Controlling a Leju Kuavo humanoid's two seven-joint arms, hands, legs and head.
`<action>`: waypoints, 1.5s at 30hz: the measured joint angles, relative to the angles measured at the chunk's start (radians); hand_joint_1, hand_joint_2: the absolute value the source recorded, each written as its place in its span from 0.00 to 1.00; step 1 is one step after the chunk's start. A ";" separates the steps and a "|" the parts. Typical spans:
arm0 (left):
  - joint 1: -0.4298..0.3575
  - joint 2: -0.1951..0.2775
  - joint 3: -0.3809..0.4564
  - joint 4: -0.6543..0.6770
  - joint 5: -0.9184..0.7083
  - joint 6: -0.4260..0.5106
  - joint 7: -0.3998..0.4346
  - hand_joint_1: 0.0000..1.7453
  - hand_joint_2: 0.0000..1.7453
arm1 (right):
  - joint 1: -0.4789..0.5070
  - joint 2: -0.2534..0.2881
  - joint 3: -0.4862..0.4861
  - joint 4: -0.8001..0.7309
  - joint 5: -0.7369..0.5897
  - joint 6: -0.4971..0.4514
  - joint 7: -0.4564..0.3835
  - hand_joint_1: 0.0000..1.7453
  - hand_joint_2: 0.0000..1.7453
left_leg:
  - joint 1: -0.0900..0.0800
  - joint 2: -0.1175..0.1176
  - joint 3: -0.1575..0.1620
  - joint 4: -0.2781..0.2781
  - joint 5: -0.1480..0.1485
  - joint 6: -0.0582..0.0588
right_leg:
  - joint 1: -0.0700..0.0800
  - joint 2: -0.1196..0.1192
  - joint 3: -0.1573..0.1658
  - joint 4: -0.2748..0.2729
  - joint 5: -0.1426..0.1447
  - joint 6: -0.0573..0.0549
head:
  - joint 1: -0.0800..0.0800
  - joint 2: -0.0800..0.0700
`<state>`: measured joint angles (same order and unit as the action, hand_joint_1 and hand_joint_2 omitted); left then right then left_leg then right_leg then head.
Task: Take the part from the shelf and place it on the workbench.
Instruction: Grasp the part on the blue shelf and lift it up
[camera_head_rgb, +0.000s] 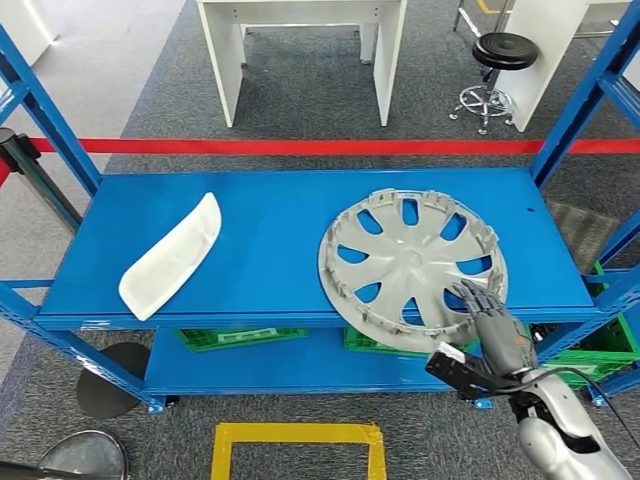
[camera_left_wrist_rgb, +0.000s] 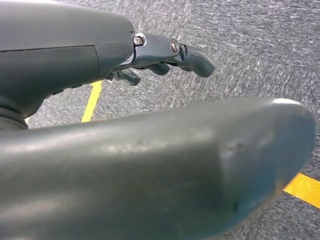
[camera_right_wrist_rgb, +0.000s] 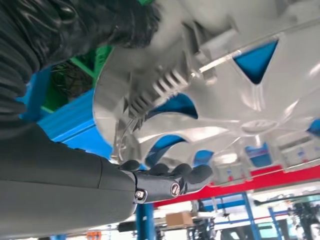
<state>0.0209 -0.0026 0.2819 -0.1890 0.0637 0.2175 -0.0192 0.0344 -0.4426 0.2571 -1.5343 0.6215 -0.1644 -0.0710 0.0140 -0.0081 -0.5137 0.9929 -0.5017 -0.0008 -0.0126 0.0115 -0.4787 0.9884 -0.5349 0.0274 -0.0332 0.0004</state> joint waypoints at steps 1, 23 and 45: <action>-0.001 0.000 0.000 0.000 0.000 0.001 0.002 0.00 0.00 | -0.011 0.002 0.009 0.010 0.000 0.002 -0.001 0.00 1.00 | 0.000 0.000 0.000 0.000 0.000 0.000 | 0.000 -0.001 0.000 0.000 0.000 0.000 | 0.000 0.000; 0.000 -0.001 0.000 0.002 0.000 0.001 0.010 0.00 0.00 | -0.082 0.021 0.093 0.066 -0.018 0.002 -0.012 0.00 1.00 | 0.000 -0.001 0.000 0.000 0.000 0.000 | 0.000 -0.001 0.001 0.000 0.000 0.000 | 0.000 0.000; 0.000 -0.002 0.000 0.002 -0.004 -0.001 0.010 0.00 0.00 | -0.112 0.043 0.136 0.028 -0.087 -0.013 -0.058 0.00 1.00 | 0.000 -0.001 0.000 0.000 0.000 0.000 | 0.000 -0.002 0.000 0.000 0.000 0.000 | 0.000 0.000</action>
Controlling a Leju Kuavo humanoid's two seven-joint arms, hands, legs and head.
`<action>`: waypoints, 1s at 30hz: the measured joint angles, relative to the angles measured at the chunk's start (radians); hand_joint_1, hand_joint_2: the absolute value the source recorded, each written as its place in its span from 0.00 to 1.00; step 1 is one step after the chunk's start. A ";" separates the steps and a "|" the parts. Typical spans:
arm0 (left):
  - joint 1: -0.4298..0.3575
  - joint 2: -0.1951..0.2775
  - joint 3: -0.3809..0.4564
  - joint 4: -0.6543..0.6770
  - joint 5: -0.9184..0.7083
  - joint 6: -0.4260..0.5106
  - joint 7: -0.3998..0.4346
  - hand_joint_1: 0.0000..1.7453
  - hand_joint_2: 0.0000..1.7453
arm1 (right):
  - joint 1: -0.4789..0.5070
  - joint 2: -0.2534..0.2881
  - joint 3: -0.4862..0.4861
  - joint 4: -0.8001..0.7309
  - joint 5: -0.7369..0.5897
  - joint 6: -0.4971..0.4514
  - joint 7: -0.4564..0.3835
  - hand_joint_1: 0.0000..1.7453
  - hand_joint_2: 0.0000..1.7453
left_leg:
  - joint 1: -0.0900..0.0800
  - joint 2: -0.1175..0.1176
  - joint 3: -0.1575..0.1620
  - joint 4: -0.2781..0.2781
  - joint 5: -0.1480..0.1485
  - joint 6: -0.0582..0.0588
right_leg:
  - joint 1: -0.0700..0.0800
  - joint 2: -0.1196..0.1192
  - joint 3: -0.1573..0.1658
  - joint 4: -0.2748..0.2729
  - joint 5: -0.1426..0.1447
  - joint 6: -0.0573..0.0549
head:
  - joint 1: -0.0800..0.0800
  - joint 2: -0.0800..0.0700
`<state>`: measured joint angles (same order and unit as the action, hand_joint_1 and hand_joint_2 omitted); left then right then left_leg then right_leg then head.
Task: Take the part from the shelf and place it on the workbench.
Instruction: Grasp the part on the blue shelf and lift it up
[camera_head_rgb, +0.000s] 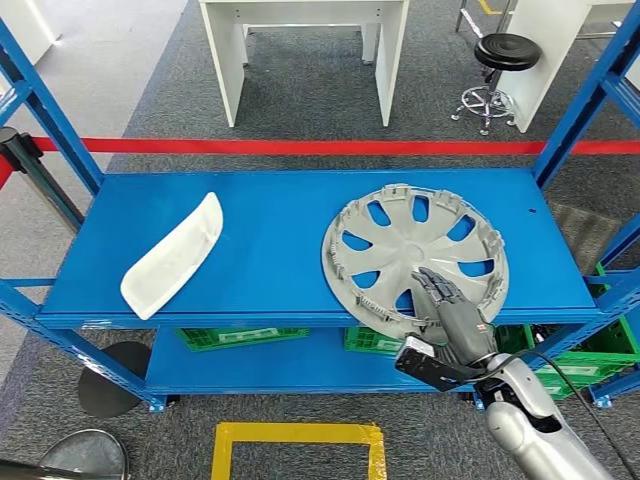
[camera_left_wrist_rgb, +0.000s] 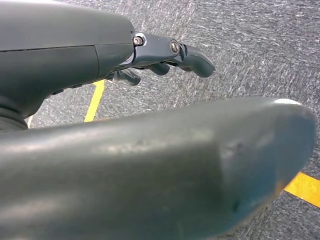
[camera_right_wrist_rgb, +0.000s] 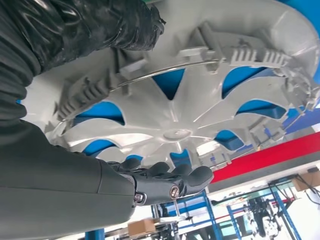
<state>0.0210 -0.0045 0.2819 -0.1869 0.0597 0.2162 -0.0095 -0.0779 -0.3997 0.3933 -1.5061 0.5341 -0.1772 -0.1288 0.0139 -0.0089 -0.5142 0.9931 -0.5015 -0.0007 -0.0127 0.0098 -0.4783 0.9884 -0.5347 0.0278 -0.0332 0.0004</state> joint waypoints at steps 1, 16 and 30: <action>0.000 0.000 0.000 0.000 0.000 -0.001 0.000 0.00 0.00 | -0.004 0.001 0.003 0.000 -0.002 0.004 0.002 0.00 1.00 | 0.000 0.000 0.000 0.000 0.000 0.000 | 0.000 0.000 0.000 0.000 0.000 0.000 | 0.000 0.000; 0.000 -0.001 0.000 0.000 -0.003 -0.003 0.003 0.00 0.00 | -0.050 0.012 0.050 0.030 -0.021 0.050 0.024 0.00 1.00 | 0.000 0.000 0.000 0.000 0.000 0.000 | 0.000 0.000 0.000 0.000 0.000 0.000 | 0.000 0.000; 0.000 -0.001 0.000 0.000 -0.007 -0.006 0.003 0.00 0.00 | -0.091 0.027 0.096 0.096 -0.020 0.070 0.038 0.00 1.00 | 0.000 0.000 0.000 0.000 0.000 0.000 | 0.000 0.000 0.000 0.000 0.000 0.000 | 0.000 0.000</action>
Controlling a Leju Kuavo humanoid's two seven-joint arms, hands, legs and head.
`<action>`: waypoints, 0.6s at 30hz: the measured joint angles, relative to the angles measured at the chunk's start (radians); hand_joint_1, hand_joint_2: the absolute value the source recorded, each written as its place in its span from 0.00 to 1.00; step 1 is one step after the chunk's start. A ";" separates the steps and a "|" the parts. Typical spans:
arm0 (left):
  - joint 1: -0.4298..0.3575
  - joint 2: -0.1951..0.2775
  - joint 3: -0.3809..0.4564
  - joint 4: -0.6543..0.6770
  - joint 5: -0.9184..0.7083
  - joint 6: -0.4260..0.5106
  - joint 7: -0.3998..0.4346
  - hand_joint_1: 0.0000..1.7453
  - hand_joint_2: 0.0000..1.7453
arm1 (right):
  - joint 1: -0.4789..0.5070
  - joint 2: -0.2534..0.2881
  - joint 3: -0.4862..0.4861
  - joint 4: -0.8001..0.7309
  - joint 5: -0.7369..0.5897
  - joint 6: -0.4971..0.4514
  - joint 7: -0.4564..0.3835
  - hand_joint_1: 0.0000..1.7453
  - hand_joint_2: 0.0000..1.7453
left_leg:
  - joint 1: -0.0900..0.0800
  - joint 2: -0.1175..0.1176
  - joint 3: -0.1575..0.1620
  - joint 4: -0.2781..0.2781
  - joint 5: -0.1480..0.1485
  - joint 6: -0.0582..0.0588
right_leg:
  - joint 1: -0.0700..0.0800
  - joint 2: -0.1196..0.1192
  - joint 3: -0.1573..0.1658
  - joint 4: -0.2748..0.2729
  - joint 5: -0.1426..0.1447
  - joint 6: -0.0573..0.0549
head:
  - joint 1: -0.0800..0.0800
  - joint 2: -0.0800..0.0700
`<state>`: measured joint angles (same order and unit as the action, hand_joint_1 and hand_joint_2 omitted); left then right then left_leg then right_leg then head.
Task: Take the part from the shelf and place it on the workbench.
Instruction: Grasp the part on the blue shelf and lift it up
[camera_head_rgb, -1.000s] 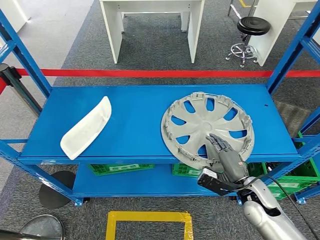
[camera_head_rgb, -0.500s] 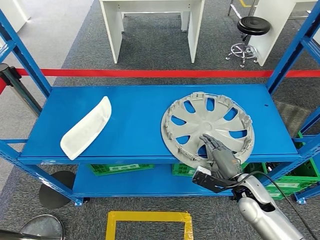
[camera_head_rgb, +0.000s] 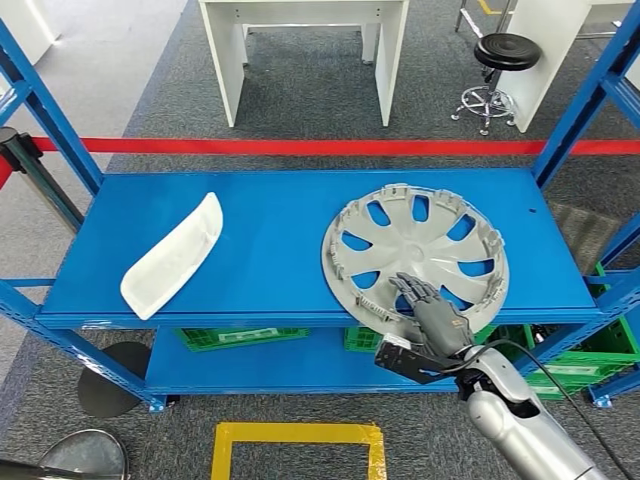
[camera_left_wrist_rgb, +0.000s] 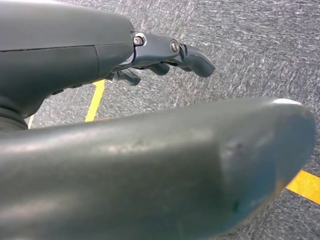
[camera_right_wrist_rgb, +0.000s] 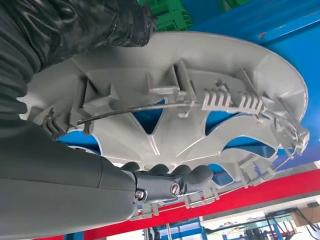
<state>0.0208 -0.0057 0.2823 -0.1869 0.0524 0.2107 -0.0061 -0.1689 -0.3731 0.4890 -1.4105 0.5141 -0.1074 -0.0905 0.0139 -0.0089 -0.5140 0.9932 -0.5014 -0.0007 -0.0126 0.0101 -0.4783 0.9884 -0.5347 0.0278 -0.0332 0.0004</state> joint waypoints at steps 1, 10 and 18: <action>0.000 0.000 0.000 0.000 0.000 0.000 0.000 0.00 0.00 | -0.003 0.001 0.002 0.004 0.000 0.000 0.000 0.00 1.00 | 0.000 0.000 0.000 0.000 0.000 0.000 | 0.000 0.000 0.000 0.000 0.000 0.000 | 0.000 0.000; 0.000 0.000 0.000 0.000 0.000 -0.002 0.000 0.00 0.00 | -0.018 0.004 0.018 0.033 0.005 0.006 0.008 0.00 1.00 | 0.000 0.000 0.001 0.000 0.001 0.000 | 0.000 0.001 0.001 0.000 0.001 0.000 | 0.000 0.000; 0.000 0.000 0.000 0.000 0.000 0.000 0.001 0.00 0.00 | -0.021 0.004 0.030 0.049 0.060 -0.015 0.051 0.00 1.00 | 0.000 0.000 0.001 0.000 0.002 0.001 | 0.000 0.001 0.001 0.000 0.003 0.000 | 0.000 0.000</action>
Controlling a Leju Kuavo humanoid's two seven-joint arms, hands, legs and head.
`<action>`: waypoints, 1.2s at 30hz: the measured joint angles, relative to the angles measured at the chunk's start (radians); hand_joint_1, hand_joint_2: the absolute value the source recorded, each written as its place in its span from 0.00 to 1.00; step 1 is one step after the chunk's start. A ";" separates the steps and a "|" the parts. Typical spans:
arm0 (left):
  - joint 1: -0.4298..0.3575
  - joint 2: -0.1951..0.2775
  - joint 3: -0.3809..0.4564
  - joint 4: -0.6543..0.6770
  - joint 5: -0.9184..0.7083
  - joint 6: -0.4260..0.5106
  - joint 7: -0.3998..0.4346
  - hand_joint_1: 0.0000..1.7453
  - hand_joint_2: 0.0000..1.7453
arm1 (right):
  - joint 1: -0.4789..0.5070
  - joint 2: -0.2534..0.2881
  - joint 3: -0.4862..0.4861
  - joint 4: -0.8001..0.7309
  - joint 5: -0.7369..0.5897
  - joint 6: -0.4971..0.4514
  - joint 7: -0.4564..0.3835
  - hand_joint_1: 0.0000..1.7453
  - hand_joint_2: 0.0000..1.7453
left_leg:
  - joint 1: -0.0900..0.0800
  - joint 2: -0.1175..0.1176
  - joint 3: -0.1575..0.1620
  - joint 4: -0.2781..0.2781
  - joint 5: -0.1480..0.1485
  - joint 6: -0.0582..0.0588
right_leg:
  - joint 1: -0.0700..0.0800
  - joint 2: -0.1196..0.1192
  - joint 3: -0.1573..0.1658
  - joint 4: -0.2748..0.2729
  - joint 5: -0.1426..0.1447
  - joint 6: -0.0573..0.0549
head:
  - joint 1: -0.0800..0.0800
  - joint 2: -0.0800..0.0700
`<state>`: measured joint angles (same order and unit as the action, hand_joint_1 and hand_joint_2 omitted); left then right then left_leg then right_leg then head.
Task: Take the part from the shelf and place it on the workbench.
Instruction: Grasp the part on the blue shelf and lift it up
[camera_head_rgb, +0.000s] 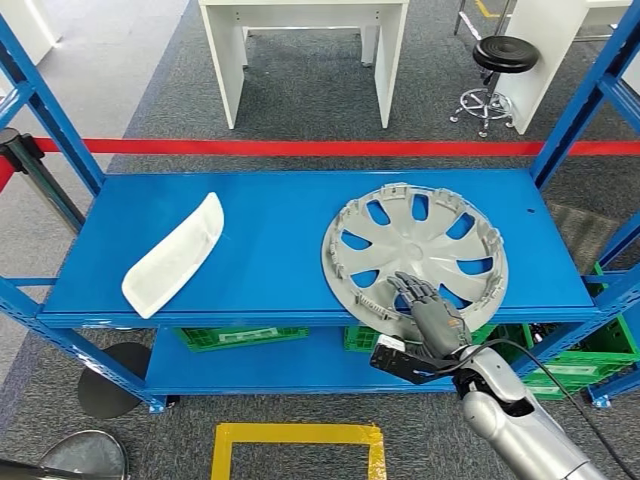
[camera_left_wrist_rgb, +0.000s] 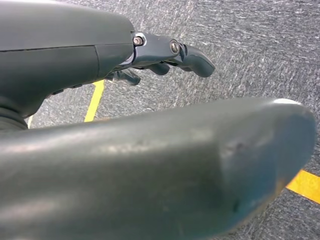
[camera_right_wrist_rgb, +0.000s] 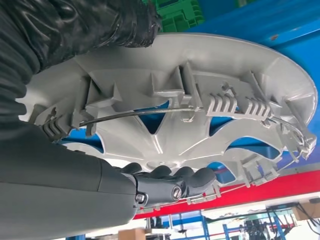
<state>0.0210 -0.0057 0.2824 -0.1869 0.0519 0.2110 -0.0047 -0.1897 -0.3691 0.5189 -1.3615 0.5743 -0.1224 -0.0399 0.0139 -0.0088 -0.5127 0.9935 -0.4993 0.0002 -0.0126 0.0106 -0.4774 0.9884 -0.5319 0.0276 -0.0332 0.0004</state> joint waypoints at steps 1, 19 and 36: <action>0.000 0.000 0.000 0.000 0.000 0.000 0.000 0.00 0.00 | -0.001 0.000 0.002 0.001 0.002 -0.001 0.002 0.00 1.00 | 0.000 0.000 0.000 0.000 0.000 0.000 | 0.000 0.000 0.000 0.000 0.000 0.000 | 0.000 0.000; 0.003 -0.001 0.002 0.000 0.001 0.000 0.000 0.00 0.00 | 0.021 -0.016 -0.010 -0.030 0.028 -0.050 0.028 0.00 0.00 | 0.000 -0.001 -0.001 0.001 0.001 0.000 | 0.000 -0.002 0.000 0.000 0.001 0.001 | 0.000 0.000; 0.005 -0.002 0.006 0.000 -0.002 0.000 -0.002 0.00 0.00 | 0.105 -0.017 -0.072 -0.102 0.018 -0.114 -0.010 0.00 0.00 | 0.000 -0.001 -0.004 0.001 0.001 0.000 | 0.000 -0.001 -0.003 0.000 0.001 0.001 | 0.000 0.000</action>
<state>0.0259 -0.0076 0.2888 -0.1866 0.0497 0.2110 -0.0065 -0.0848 -0.3857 0.4465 -1.4639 0.5924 -0.2362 -0.0495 0.0137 -0.0097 -0.5166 0.9943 -0.4985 0.0002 -0.0128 0.0095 -0.4808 0.9883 -0.5310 0.0283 -0.0332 0.0004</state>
